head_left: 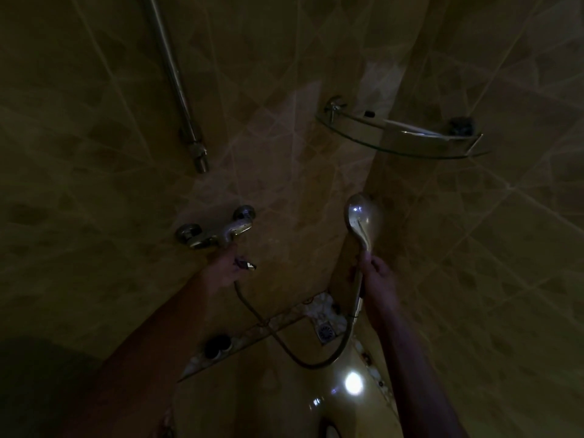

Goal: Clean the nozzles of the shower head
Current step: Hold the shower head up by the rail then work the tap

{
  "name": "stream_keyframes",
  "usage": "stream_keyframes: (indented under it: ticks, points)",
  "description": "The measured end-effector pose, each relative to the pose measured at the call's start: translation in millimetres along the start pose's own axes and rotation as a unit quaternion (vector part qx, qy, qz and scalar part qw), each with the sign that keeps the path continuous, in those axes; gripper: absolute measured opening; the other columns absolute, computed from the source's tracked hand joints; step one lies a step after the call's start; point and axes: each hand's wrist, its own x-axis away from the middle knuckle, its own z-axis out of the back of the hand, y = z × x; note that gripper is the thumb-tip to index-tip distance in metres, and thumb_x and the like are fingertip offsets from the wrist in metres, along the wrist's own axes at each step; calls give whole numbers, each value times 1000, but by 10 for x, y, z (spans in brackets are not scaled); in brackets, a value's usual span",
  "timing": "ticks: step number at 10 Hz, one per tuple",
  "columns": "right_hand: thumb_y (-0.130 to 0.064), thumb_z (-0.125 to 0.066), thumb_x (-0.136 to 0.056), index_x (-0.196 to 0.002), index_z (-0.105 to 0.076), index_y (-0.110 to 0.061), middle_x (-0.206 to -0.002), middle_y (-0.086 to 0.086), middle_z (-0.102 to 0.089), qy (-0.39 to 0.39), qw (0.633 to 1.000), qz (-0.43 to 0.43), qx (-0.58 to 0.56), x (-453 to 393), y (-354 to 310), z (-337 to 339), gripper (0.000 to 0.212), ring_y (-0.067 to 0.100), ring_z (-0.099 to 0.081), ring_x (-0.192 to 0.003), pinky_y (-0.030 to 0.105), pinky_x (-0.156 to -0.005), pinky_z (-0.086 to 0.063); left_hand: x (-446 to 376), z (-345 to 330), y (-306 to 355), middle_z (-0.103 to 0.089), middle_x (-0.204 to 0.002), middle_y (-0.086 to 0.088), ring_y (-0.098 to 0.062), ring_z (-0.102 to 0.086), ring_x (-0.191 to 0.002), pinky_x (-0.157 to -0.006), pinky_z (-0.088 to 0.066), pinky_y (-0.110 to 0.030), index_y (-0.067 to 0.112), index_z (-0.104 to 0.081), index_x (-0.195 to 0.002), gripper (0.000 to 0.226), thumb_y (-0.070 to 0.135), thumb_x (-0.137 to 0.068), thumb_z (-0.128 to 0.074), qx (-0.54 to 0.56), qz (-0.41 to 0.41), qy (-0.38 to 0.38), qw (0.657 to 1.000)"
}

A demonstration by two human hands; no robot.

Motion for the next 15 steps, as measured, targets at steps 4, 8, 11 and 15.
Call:
stream_keyframes:
  ticks: [4, 8, 11, 15]
  points:
    - [-43, -48, -96, -103, -64, -12, -74, 4, -65, -3, 1000, -22, 5, -45, 48, -27, 35, 11, -58, -59, 24, -50, -40, -22, 1, 66, -59, -73, -11, -22, -59, -64, -57, -53, -32, 8, -52, -82, 33, 32, -103, -40, -7, 25, -5, 1000]
    - [-39, -47, -98, -106, -63, -5, -75, 6, -63, -29, 999, -28, 3, -139, 98, -227, 38, 12, -56, -60, 25, -53, -41, -103, 31, 51, -57, -87, -17, -30, -58, -78, -86, -51, -49, 0, -55, -98, 26, 24, -101, -46, 22, -5, -15, 1000]
    - [-48, -50, -94, -106, -66, -12, -90, 10, -70, -50, 997, -48, 12, -122, 23, -221, 41, 18, -64, -72, 29, -62, -48, -90, -208, -284, -38, -147, -27, -22, -39, -106, -118, -26, -38, 2, -31, -147, 54, 21, -100, -49, -12, -90, 53, 994]
    - [-31, -55, -94, -102, -61, -8, -86, 10, -59, -121, 991, -51, 28, 105, -304, -464, 25, 16, -54, -70, 26, -57, -42, 336, 326, 23, -59, -125, -23, -30, -57, -114, -98, -43, -40, -3, -62, -116, 37, 27, -100, -47, -214, -138, 106, 961]
